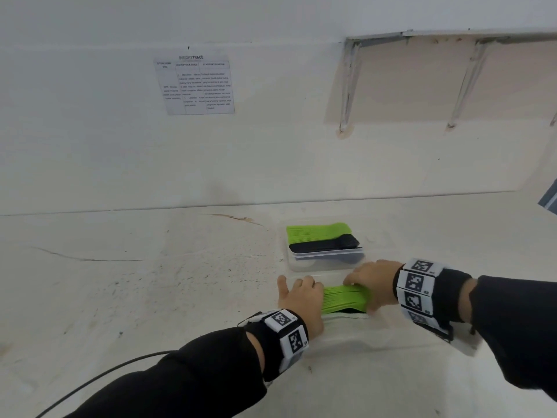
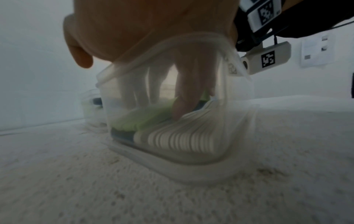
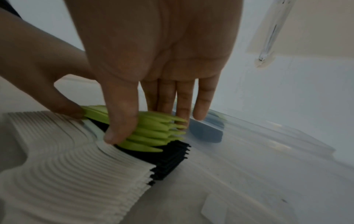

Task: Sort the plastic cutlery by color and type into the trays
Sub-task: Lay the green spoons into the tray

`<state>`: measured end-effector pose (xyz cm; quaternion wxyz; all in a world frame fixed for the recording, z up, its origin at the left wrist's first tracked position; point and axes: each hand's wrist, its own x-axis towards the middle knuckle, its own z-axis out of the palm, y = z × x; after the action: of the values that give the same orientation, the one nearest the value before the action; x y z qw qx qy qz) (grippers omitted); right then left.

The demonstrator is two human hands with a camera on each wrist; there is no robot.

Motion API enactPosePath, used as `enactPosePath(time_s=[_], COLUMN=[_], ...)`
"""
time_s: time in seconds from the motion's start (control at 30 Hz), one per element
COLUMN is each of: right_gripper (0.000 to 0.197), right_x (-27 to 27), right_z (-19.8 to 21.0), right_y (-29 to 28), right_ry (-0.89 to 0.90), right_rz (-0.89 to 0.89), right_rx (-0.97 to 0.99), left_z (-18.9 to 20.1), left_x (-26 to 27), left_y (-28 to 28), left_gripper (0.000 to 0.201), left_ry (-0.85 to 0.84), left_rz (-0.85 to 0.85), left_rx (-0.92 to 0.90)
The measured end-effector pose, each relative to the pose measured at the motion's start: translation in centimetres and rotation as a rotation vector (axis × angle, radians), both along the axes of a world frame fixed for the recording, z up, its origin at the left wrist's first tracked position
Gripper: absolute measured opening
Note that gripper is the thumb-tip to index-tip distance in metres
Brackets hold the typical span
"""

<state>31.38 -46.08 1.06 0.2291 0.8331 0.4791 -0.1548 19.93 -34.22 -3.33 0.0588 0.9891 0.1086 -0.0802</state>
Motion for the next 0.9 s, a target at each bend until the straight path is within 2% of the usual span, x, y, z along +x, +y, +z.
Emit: enactPosePath(time_s=[0.1, 0.2, 0.3, 0.4, 0.47, 0.6, 0.73, 0.9], right_gripper=[0.052, 0.044, 0.040, 0.045, 0.049, 0.054, 0.067, 0.061], right_x=[0.1, 0.0, 0.0, -0.2, -0.3, -0.4, -0.4, -0.5], right_z=[0.3, 0.4, 0.2, 0.0, -0.1, -0.1, 0.1, 0.1], right_y=[0.0, -0.1, 0.0, 0.1, 0.3, 0.5, 0.3, -0.3], right_ry=[0.018, 0.008, -0.007, -0.024, -0.028, -0.026, 0.004, -0.004], right_rz=[-0.019, -0.044, -0.044, -0.067, -0.076, -0.080, -0.104, -0.115], right_rx=[0.047, 0.059, 0.056, 0.067, 0.067, 0.056, 0.068, 0.102], left_z=[0.2, -0.2, -1.0, -1.6, -1.8, -2.2, -2.2, -2.3], left_x=[-0.4, -1.5, -2.1, -2.4, -2.4, -2.4, -2.5, -2.5], left_y=[0.3, 0.6, 1.2, 1.1, 0.8, 0.8, 0.8, 0.8], left_gripper=[0.068, 0.063, 0.064, 0.062, 0.061, 0.059, 0.057, 0.057], left_ry=[-0.129, -0.335, -0.365, -0.396, -0.404, -0.409, -0.399, -0.404], left_rz=[0.040, 0.179, 0.327, 0.419, 0.453, 0.471, 0.469, 0.458], left_rx=[-0.182, -0.386, -0.581, -0.941, -1.091, -1.126, -1.139, -1.108])
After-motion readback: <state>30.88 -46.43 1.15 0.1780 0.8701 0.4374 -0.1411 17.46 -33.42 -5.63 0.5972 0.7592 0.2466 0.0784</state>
